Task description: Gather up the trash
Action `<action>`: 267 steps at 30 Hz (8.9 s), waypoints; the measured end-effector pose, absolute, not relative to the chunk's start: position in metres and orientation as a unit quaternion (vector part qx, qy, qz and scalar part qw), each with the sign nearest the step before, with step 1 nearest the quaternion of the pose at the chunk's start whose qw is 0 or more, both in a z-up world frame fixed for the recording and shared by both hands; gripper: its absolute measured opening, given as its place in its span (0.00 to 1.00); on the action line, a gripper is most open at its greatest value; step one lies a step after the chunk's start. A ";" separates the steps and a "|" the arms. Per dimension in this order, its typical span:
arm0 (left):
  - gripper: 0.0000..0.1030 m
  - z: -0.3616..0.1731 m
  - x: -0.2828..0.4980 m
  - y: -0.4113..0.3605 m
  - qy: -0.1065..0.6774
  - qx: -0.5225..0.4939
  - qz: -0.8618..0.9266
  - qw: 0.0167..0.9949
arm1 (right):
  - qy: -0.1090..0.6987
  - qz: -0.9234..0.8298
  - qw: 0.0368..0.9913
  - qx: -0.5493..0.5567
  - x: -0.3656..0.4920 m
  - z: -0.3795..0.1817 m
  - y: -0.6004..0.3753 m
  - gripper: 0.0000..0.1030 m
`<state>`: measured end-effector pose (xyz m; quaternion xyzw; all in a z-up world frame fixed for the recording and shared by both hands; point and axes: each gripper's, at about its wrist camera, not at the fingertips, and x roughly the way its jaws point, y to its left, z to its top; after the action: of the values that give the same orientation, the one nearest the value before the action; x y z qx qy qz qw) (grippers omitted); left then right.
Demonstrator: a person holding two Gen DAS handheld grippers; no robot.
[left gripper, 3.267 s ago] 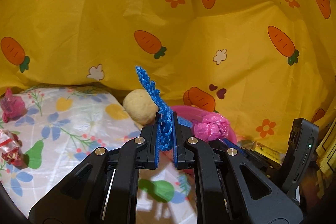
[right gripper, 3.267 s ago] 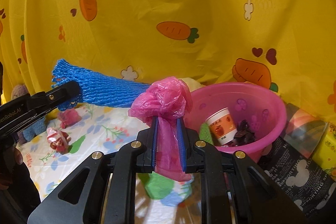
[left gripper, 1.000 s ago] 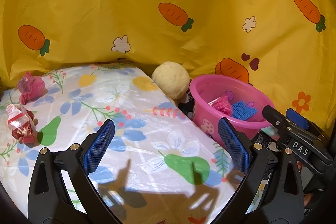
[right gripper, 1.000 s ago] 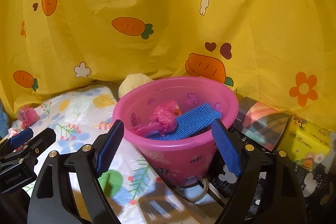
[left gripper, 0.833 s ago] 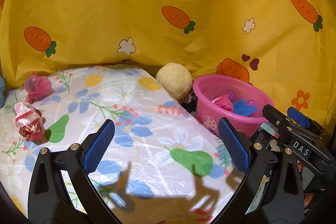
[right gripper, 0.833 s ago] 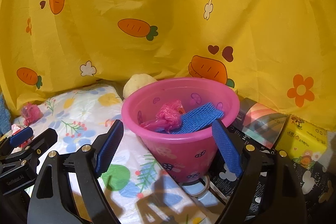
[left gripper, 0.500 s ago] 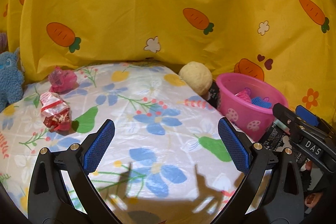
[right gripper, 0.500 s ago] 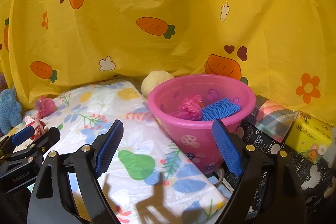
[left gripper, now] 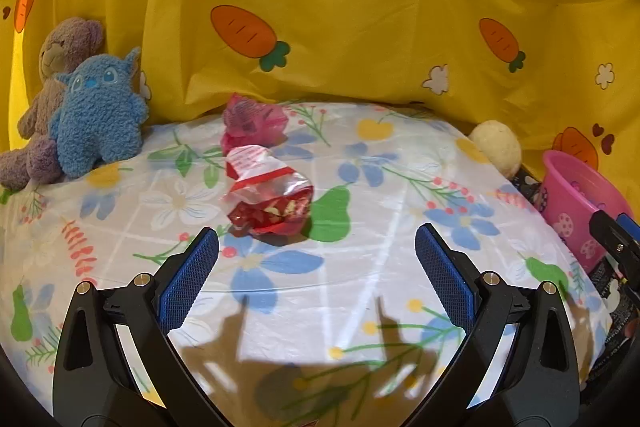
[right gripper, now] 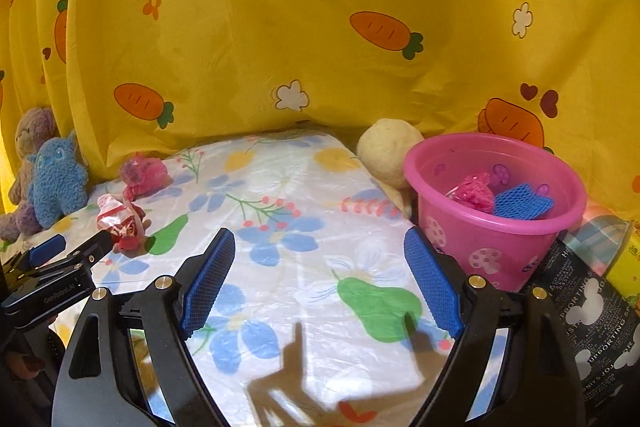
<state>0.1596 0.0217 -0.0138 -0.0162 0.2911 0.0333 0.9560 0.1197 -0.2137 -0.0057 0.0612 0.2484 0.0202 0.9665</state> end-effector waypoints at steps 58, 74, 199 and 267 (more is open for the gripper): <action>0.29 -0.004 0.219 0.207 0.279 -0.089 0.229 0.928 | 0.297 0.198 0.931 -0.074 0.277 -0.007 0.025 0.81; 0.29 -0.013 0.211 0.249 0.280 -0.141 0.281 0.907 | 0.320 0.199 0.923 -0.080 0.356 -0.035 0.114 0.61; 0.94 0.003 0.076 -0.095 0.239 0.049 -0.113 0.963 | 0.207 -0.152 0.966 0.029 0.014 0.005 -0.278 0.95; 0.94 -0.001 0.032 -0.072 0.242 0.031 -0.119 0.962 | 0.190 -0.135 0.972 0.022 -0.026 0.008 -0.250 0.95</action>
<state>0.0325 -0.0719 -0.0006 0.0312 0.2421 -0.1185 0.9625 -0.0264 -0.2496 0.0083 0.0220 0.1898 -0.1348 0.9723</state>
